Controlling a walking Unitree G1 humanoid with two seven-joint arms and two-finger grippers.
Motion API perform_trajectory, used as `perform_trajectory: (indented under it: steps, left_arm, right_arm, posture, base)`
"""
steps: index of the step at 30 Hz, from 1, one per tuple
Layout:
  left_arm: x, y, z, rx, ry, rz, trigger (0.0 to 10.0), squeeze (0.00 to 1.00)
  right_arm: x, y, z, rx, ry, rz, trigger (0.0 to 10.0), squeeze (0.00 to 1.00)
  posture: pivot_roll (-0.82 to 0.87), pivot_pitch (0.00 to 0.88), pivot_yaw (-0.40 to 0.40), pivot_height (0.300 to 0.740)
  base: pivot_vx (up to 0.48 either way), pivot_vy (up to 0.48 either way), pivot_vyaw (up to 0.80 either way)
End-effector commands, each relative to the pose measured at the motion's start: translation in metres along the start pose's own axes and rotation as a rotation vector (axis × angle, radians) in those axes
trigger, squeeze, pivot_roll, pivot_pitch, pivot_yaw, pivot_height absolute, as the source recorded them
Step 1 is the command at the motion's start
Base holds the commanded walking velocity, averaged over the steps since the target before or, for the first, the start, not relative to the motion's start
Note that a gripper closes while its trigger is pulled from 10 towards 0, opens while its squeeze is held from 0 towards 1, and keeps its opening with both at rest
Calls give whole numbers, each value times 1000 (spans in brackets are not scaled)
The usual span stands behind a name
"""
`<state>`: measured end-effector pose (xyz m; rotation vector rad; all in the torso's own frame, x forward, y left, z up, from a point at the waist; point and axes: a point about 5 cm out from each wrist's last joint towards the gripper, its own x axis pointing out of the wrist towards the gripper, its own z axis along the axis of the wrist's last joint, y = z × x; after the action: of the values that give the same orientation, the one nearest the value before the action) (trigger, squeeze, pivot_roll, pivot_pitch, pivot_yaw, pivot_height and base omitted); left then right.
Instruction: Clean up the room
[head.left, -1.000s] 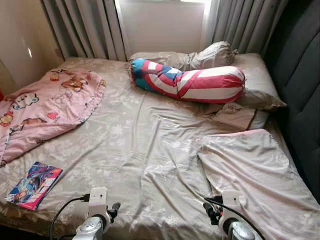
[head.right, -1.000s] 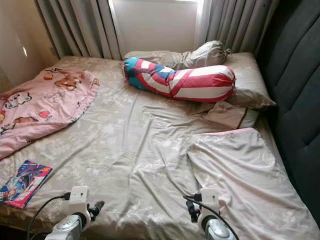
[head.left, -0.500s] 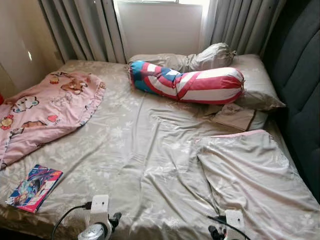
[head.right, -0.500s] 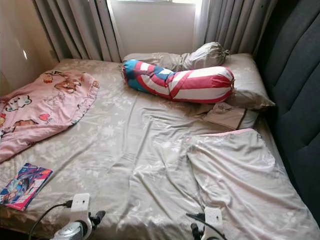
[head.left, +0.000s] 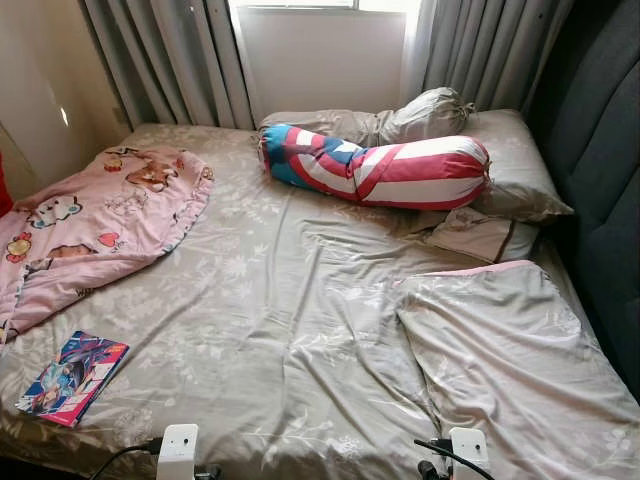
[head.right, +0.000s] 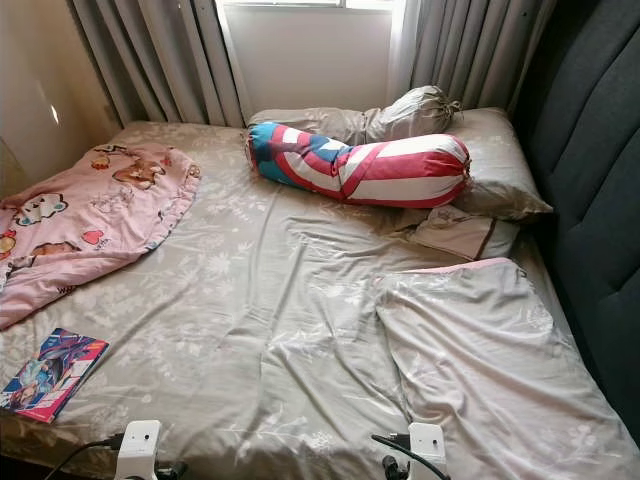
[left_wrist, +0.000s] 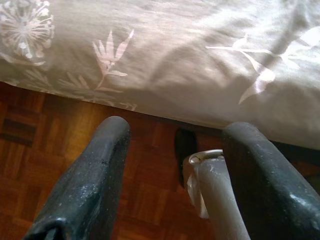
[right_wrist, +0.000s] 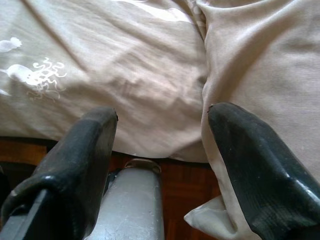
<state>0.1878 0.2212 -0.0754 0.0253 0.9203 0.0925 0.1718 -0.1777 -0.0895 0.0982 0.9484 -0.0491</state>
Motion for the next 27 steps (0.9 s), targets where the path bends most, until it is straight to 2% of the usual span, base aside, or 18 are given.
perform_trajectory:
  steps: [1, 11, 12, 14, 19, 22, 27]
  left_arm:
    - [-2, 2, -9, 18, 36, 0, 10000, 0]
    - [2, -18, -4, 29, 36, -22, 10000, 0]
    - [2, -23, -4, 34, 36, -28, 10000, 0]
    - [3, -44, -3, 50, 36, -54, 10000, 0]
    - [3, -55, -2, 53, 34, -64, 10000, 0]
    - [3, -61, 0, 57, 31, -68, 10000, 0]
    - [4, -50, 1, 62, 25, -57, 10000, 0]
  right_arm:
    - [1, 2, 2, -14, -5, 9, 10000, 0]
    - [0, 1, 1, -16, 0, 6, 10000, 0]
    - [0, 1, 1, -17, 0, 6, 10000, 0]
    - [0, 1, 1, -28, 4, 9, 10000, 0]
    - [0, 2, 1, -35, 5, 12, 10000, 0]
    - [0, 2, 1, -39, 4, 13, 10000, 0]
    - [0, 0, 1, -48, 8, 6, 10000, 0]
  posture:
    - [-73, 0, 8, 740]
    - [-73, 0, 6, 740]
    - [-73, 0, 6, 740]
    - [-71, 0, 7, 740]
    - [-70, 0, 9, 740]
    - [-69, 0, 8, 740]
    - [-62, 0, 3, 740]
  base:
    - [0, 270, 0]
    - [0, 293, 0]
    - [0, 330, 0]
    - [0, 343, 0]
    - [0, 345, 0]
    - [0, 346, 0]
    - [0, 354, 0]
